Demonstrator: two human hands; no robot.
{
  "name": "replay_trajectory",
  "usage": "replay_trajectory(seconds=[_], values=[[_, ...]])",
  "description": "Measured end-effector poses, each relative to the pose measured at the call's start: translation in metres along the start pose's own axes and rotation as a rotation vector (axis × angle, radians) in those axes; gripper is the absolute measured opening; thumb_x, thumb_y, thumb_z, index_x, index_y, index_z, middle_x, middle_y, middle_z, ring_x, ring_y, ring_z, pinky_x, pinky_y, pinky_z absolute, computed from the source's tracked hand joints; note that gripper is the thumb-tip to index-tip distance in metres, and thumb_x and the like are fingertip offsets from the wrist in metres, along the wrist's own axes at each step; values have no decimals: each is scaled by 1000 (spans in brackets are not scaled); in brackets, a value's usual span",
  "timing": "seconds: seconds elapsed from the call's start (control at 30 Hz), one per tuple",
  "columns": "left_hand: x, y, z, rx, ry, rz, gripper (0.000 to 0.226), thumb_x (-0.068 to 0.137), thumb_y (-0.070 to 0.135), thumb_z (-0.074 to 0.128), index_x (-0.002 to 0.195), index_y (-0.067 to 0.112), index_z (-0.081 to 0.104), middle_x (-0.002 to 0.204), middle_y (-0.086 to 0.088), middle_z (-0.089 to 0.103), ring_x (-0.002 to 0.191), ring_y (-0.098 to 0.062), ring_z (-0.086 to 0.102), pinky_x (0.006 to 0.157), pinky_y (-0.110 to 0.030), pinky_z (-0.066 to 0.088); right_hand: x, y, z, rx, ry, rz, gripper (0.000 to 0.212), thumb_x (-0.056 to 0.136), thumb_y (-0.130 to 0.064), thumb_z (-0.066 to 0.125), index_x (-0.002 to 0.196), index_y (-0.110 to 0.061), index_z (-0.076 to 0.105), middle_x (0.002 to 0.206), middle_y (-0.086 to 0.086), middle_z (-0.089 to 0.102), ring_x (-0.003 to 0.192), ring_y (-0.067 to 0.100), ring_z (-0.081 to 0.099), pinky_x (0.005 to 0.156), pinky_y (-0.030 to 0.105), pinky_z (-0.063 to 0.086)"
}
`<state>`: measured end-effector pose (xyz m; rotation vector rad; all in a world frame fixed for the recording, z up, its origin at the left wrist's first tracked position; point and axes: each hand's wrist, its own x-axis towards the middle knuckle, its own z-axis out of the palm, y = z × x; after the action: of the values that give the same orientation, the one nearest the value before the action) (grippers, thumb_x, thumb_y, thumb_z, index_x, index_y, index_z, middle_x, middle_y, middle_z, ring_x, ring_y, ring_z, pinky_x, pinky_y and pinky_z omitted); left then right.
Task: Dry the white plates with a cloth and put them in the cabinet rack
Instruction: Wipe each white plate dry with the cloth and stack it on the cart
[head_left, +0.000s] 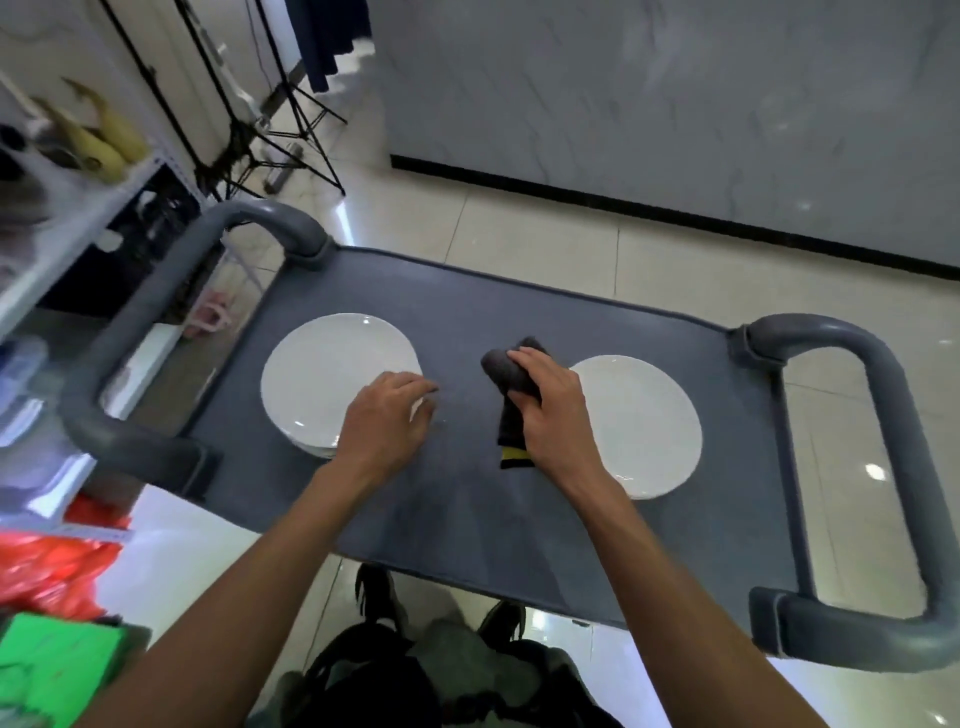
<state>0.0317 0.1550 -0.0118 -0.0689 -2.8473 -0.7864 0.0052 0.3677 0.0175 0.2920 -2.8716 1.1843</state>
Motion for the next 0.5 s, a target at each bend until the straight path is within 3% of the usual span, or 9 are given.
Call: replay_trajectory(seconds=[0.2,0.4,0.5], values=[[-3,-91,-44,-42,95,-272,21,89,13,72,109,10,75,115,-9,72,110,-31,63,98,-43,49,31,-65,62,19,-129,-87,46,88,0,64,132,-13,62,139,3,58,123,27,50,108,27,33],[-9,-153,-70,-159,112,-596,31,92,26,67,121,16,69,123,-8,67,108,-29,62,90,-36,48,58,-117,119,-7,-262,-174,45,85,3,66,129,-9,64,138,4,60,124,31,53,108,42,38],[-8,-169,-72,-237,57,-713,41,92,33,68,130,17,65,128,-5,66,114,-27,62,98,-43,50,68,-131,145,-51,-307,-196,46,86,1,65,130,-12,63,139,2,59,126,31,51,109,43,36]])
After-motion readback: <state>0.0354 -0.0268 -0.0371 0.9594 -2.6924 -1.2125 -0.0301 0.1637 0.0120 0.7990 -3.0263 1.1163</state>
